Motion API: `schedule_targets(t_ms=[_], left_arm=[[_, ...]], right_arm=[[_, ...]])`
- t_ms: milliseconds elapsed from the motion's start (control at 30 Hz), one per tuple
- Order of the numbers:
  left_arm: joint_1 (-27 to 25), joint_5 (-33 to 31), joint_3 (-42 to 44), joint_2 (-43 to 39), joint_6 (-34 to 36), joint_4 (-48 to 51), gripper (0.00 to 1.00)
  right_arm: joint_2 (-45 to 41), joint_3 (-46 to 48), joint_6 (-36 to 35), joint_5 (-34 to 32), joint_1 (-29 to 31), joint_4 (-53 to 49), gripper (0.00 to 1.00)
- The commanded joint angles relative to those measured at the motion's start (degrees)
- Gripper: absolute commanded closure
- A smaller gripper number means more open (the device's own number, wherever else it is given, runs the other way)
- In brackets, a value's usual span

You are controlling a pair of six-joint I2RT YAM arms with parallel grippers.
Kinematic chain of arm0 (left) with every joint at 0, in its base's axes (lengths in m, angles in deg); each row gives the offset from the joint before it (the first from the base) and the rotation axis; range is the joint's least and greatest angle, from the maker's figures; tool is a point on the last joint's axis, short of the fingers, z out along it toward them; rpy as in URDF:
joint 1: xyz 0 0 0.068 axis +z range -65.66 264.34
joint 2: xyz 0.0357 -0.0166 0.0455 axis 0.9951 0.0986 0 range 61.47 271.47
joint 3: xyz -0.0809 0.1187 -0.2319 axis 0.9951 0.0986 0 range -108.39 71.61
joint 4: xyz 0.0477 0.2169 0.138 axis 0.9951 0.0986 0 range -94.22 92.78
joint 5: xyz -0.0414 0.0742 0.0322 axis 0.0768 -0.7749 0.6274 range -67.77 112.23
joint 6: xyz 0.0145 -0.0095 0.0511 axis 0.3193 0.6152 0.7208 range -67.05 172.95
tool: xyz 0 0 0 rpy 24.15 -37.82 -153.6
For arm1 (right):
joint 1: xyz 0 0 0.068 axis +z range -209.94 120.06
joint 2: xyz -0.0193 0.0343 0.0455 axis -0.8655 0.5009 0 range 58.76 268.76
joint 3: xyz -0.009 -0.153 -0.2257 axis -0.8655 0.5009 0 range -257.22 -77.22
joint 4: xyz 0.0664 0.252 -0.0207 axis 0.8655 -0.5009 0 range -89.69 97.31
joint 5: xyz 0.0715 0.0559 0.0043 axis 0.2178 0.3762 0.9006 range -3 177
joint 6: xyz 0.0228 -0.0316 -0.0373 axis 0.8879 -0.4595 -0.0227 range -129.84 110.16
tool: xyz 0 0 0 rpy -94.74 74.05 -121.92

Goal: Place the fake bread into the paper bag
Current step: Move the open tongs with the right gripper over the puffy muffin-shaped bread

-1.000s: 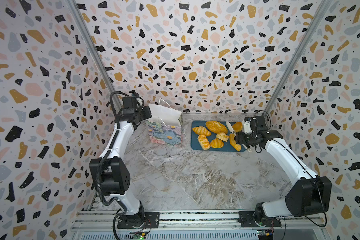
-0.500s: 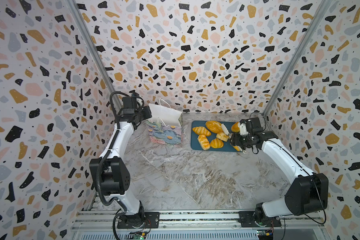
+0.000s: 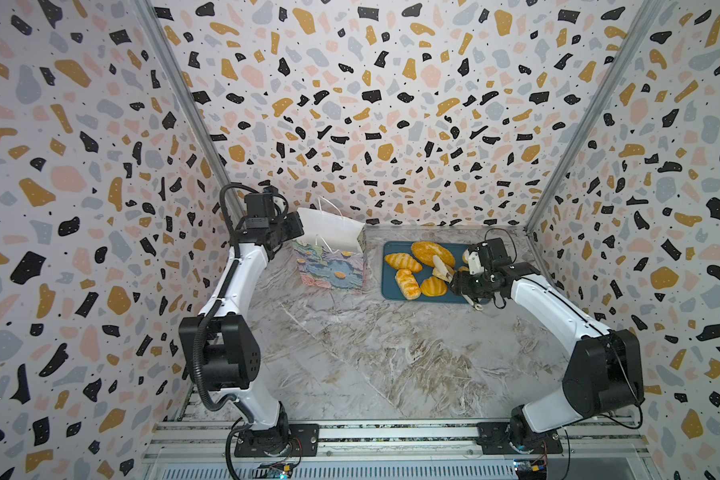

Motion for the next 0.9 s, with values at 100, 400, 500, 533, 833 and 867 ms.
schedule_targets(t_ms=[100,400,500,533,833,867], left_arm=[[0.3,1.2,0.4,-1.3,-0.3,-2.2,1.00],[0.3,1.2,0.6,-1.2,-0.4,-2.3,1.00],[0.3,1.3,0.6,-1.2,-0.4,-2.2,1.00],[0.3,1.4,0.6,-1.2,-0.4,-2.2,1.00],[0.3,1.8,0.7,-1.1,-0.6,-2.5,1.00],[0.3,1.8,0.7,-1.1,-0.6,-2.5,1.00]], right_arm=[[0.1,0.9,1.5,0.2,0.8,2.1,0.32],[3.4,-0.2,1.6,0.4,1.5,2.7,0.34],[4.4,-0.6,1.7,0.5,1.6,3.0,0.35],[4.6,-0.7,1.6,0.5,1.6,3.1,0.35],[7.8,-3.7,1.4,0.9,1.7,3.2,0.39],[8.1,-3.9,1.4,0.9,1.7,3.2,0.39]])
